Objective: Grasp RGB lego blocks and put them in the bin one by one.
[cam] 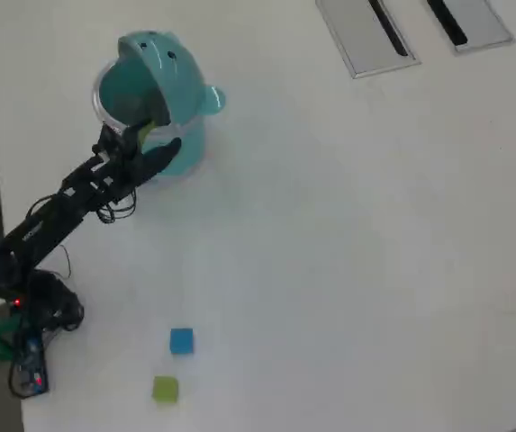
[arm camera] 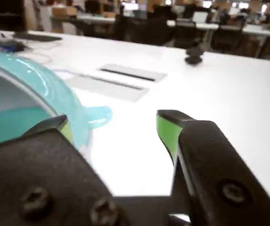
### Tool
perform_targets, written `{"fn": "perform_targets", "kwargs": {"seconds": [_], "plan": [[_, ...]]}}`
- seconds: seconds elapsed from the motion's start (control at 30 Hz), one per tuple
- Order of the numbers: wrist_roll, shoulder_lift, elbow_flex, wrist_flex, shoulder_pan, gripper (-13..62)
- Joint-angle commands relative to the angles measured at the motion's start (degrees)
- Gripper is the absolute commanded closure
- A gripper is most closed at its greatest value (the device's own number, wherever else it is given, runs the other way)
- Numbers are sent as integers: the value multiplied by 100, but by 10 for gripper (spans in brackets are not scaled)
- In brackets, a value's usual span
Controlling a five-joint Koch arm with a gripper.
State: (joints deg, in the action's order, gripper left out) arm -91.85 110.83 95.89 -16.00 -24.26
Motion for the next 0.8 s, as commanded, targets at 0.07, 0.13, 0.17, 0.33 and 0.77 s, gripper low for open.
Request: {"fn": "perform_targets", "kwargs": {"seconds": [0.07,0.13,0.17,0.33,0.77], "plan": [[18,615,-123,-132,439,148],[62,853,62,-185,835,147],[62,923,193,-132,1020,147],[62,1327,738,-105,1784,146],[176,2461,1916,-237,2602,151]]}}
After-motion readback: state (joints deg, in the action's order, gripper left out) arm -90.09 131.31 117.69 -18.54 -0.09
